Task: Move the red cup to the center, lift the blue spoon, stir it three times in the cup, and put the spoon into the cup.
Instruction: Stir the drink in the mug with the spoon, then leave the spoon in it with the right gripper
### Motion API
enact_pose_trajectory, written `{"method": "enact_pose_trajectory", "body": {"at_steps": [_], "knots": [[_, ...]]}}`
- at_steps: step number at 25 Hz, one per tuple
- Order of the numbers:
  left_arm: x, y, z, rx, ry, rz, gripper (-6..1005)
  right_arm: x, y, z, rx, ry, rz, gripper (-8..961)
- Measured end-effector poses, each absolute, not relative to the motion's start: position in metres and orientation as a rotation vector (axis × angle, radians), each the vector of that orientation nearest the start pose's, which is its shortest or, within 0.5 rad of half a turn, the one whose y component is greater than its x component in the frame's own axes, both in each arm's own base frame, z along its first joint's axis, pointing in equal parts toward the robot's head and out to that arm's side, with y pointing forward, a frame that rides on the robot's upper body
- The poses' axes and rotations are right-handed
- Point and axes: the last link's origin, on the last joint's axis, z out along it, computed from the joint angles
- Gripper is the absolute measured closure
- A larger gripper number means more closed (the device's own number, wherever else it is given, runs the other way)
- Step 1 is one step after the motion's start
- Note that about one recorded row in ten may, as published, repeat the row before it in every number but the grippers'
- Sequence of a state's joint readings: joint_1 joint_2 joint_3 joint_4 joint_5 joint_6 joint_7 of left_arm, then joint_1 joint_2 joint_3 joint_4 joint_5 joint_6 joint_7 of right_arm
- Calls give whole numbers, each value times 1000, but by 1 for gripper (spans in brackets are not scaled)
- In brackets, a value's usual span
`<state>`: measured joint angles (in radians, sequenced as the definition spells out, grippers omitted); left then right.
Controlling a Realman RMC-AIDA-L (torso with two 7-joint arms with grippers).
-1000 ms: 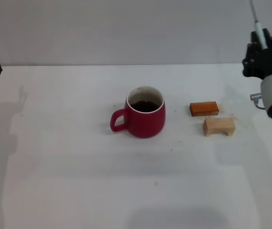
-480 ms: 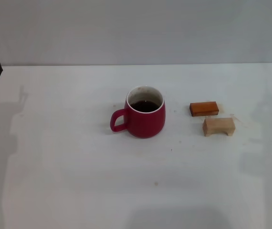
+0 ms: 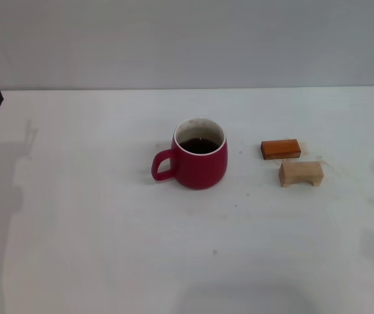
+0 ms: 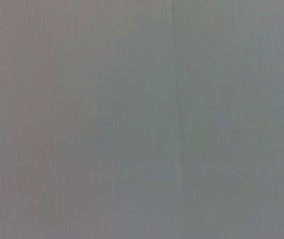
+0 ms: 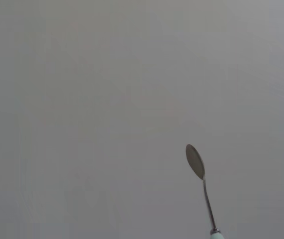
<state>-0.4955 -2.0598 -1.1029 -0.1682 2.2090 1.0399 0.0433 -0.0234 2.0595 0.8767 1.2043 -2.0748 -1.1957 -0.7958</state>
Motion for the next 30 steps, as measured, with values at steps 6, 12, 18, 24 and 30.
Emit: {"method": "enact_pose_trajectory", "body": {"at_steps": [6, 12, 18, 24, 30], "knots": [[-346, 362, 25, -1366, -563, -532, 152, 235, 276, 42, -1223, 330, 879, 821], [-344, 364, 25, -1367, -560, -538, 152, 231, 284, 43, -1378, 343, 953, 820], [-342, 366, 24, -1369, -565, -547, 152, 210, 291, 39, -1591, 311, 916, 820], [-341, 366, 24, -1369, -565, -548, 152, 190, 299, 39, -1691, 347, 846, 821], [-341, 367, 24, -1368, -565, -548, 152, 161, 313, 46, -1817, 432, 724, 821]]}}
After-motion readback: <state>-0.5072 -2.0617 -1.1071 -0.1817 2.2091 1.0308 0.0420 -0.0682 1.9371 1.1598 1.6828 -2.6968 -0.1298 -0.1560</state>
